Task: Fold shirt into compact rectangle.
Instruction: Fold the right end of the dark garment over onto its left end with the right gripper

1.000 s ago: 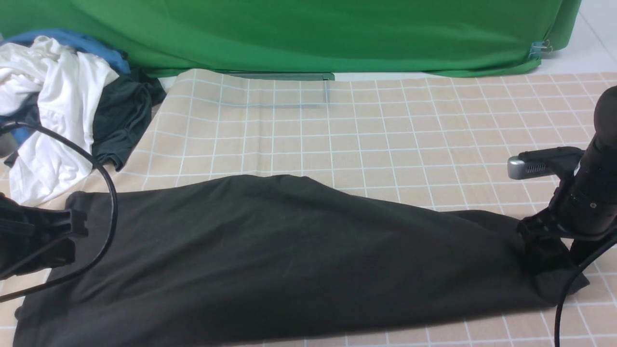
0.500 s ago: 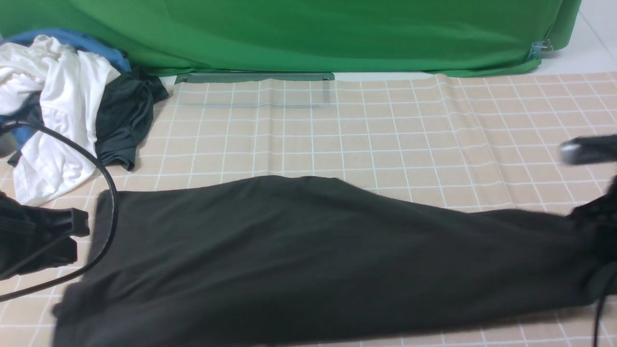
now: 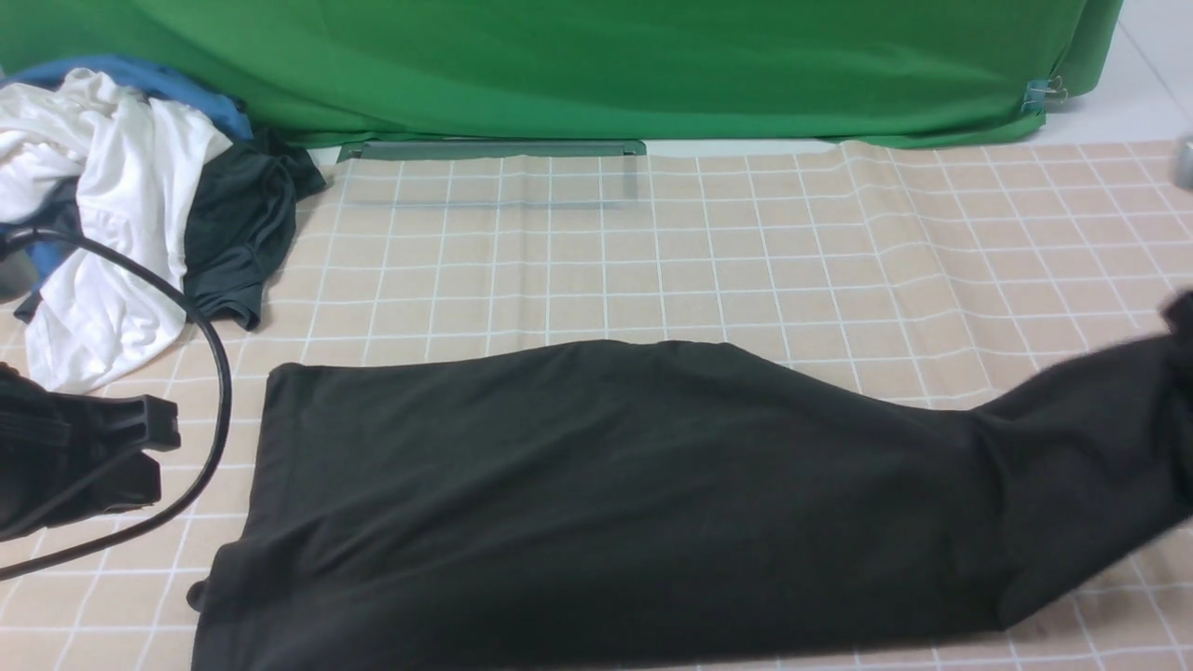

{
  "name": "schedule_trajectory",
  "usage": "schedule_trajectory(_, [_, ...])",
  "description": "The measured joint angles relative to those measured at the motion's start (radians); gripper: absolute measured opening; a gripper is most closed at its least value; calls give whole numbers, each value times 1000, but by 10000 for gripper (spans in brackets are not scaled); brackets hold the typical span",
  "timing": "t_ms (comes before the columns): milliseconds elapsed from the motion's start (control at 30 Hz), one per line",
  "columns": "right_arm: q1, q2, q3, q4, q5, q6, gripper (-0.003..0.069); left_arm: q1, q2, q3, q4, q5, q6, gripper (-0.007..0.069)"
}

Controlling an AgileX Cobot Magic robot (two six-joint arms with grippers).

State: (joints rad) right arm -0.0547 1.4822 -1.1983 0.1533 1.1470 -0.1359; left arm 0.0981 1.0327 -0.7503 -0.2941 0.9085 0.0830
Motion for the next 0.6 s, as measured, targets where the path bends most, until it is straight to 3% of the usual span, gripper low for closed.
schedule_trajectory(333, [500, 56, -229, 129, -75, 104, 117, 0, 0, 0, -23, -39, 0, 19])
schedule_trajectory(600, [770, 291, -482, 133, -119, 172, 117, 0, 0, 0, -26, -45, -1, 19])
